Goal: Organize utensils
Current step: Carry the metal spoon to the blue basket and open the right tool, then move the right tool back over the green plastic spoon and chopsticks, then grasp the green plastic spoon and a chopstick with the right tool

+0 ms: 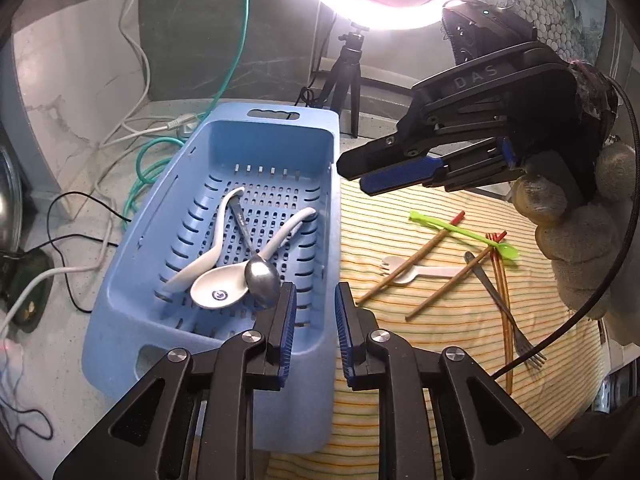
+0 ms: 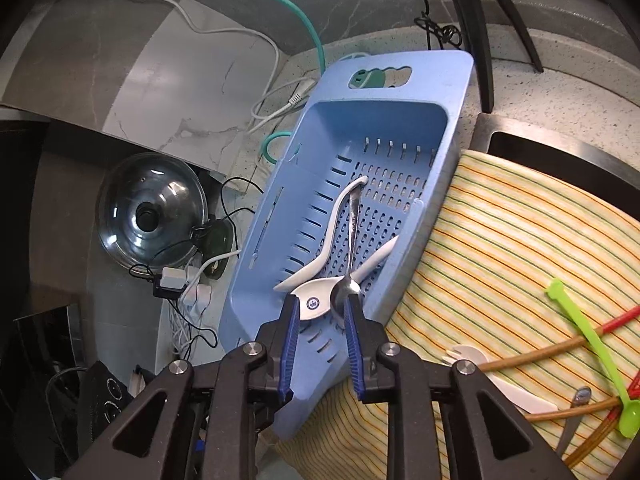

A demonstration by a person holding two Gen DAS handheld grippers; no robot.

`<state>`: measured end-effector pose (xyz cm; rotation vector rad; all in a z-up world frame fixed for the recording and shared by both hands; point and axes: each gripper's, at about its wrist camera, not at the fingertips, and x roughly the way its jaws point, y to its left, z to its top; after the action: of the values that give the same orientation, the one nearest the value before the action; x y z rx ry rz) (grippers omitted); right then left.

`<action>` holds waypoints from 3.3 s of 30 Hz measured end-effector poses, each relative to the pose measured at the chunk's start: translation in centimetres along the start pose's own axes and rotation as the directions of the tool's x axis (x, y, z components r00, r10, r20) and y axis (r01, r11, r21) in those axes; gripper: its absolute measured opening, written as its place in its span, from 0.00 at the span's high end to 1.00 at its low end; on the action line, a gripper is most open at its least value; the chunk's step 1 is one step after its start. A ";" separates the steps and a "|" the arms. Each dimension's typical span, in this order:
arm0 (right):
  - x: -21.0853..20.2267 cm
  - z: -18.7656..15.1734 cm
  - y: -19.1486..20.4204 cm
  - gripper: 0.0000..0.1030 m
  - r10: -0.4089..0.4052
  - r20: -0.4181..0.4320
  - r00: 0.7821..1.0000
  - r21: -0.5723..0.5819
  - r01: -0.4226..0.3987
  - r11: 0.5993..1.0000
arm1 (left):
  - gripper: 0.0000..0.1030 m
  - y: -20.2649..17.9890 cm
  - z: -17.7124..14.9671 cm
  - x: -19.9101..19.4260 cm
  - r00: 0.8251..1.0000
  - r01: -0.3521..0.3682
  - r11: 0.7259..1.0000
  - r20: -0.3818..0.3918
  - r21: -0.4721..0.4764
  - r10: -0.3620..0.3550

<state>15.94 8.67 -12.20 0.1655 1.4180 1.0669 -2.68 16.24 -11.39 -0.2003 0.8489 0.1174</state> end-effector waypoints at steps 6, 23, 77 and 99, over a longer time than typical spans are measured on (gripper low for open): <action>-3.7 -1.8 -0.3 0.71 -0.005 0.037 0.999 -0.029 0.006 1.000 | 0.66 -2.2 -0.4 -1.6 1.000 0.000 1.000 0.022 0.014 -0.001; -14.1 -7.9 -9.5 0.62 -0.143 0.181 0.973 0.075 0.131 0.989 | 0.64 -8.7 -0.7 -0.9 0.996 0.084 0.989 -0.028 0.121 -0.081; -4.6 -4.4 -13.4 0.94 -0.369 -0.059 0.927 -0.097 0.363 0.927 | 0.95 -13.4 5.1 15.2 0.912 0.234 0.897 -0.403 0.376 -0.069; -8.0 -4.0 -8.1 0.94 -0.192 0.103 0.976 0.009 0.192 0.981 | 0.95 -6.8 7.4 7.8 0.962 0.188 0.971 -0.229 0.150 -0.151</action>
<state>18.15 -3.20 -12.77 0.0797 1.3114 0.8880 9.07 11.41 -11.60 -0.1255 1.0492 -0.1412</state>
